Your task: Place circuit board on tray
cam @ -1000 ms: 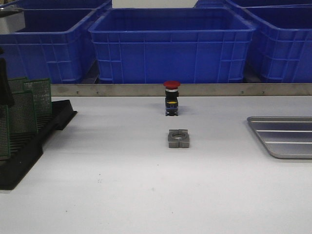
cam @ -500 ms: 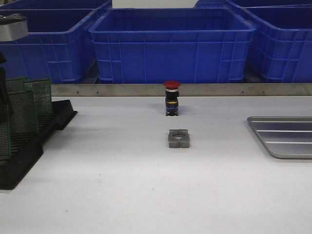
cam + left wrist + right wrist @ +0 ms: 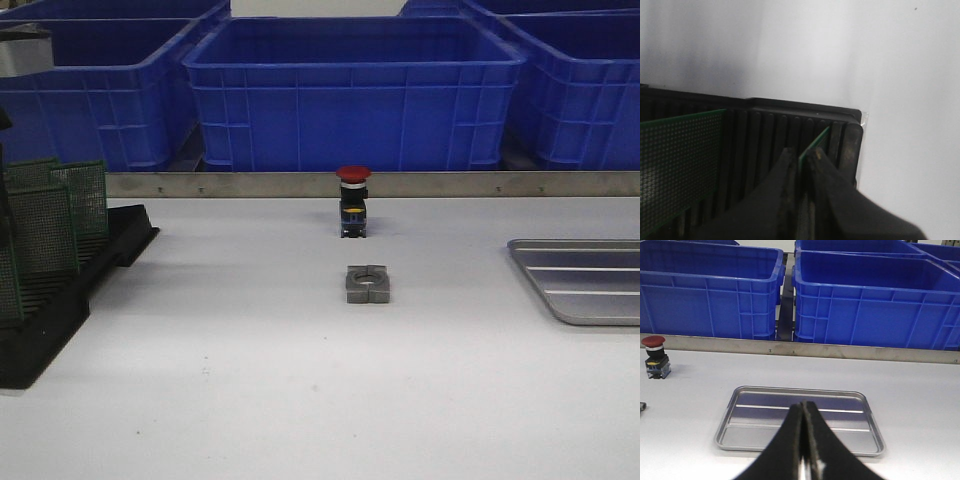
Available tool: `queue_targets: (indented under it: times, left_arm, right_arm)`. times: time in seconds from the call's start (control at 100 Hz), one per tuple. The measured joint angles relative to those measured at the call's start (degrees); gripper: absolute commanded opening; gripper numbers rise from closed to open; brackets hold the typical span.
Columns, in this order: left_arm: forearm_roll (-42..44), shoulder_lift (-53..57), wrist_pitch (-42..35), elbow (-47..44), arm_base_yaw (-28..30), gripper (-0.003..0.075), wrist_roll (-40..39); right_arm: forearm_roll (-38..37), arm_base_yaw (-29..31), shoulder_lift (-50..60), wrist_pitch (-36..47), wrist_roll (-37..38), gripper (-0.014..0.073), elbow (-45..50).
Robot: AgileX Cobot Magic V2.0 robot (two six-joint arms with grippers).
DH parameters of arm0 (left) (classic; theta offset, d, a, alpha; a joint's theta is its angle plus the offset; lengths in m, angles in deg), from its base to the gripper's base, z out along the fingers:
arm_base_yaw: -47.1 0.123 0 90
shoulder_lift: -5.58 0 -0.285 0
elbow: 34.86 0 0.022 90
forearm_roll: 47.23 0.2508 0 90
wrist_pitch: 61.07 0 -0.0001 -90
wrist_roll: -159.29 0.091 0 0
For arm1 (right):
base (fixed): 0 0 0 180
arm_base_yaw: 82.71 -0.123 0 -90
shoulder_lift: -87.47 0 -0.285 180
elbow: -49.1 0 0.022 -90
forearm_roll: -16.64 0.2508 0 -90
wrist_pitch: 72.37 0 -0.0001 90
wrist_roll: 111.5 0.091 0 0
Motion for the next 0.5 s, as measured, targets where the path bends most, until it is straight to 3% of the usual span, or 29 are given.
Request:
queue_targets:
  times: [0.32,0.5]
  left_arm:
    - [-0.6,-0.1,1.3,6.7,0.0,-0.0020,-0.6]
    - [-5.2,0.5,1.3,9.8,-0.5,-0.0020,-0.6]
  right_arm:
    - [0.0,0.0,0.0,0.0,0.0,-0.0113,0.0]
    - [0.0,0.0,0.0,0.0,0.0,-0.0113,0.0]
